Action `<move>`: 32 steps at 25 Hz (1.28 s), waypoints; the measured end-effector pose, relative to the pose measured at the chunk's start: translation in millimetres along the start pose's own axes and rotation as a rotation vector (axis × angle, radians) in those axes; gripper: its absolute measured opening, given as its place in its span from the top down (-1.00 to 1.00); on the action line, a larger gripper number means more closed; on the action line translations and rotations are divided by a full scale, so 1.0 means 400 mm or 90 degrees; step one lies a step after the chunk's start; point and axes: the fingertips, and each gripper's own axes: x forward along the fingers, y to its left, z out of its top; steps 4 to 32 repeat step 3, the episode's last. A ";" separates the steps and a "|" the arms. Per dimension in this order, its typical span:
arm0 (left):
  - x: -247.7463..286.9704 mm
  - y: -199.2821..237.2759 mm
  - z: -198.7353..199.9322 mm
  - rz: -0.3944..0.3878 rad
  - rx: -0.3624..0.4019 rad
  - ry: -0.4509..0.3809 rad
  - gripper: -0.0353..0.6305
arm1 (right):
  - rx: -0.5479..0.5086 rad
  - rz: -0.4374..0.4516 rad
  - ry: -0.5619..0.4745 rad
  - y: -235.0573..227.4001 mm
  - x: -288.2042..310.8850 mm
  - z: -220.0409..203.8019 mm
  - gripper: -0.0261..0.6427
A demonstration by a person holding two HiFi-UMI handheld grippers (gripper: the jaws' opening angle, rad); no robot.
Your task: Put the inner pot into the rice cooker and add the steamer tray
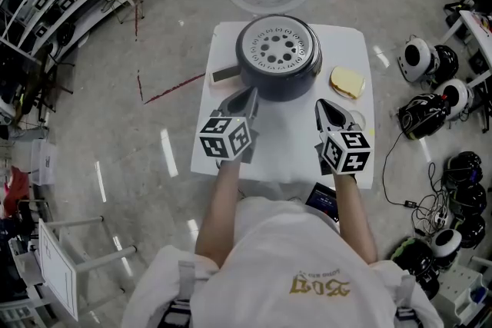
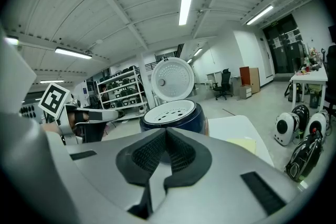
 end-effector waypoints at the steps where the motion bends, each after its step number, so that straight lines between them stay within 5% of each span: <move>1: -0.001 -0.001 0.000 0.000 0.000 0.001 0.84 | 0.000 0.002 0.001 0.003 0.001 0.001 0.89; 32: -0.004 -0.003 -0.001 -0.002 0.001 0.003 0.84 | -0.002 0.004 0.002 0.009 0.003 0.003 0.89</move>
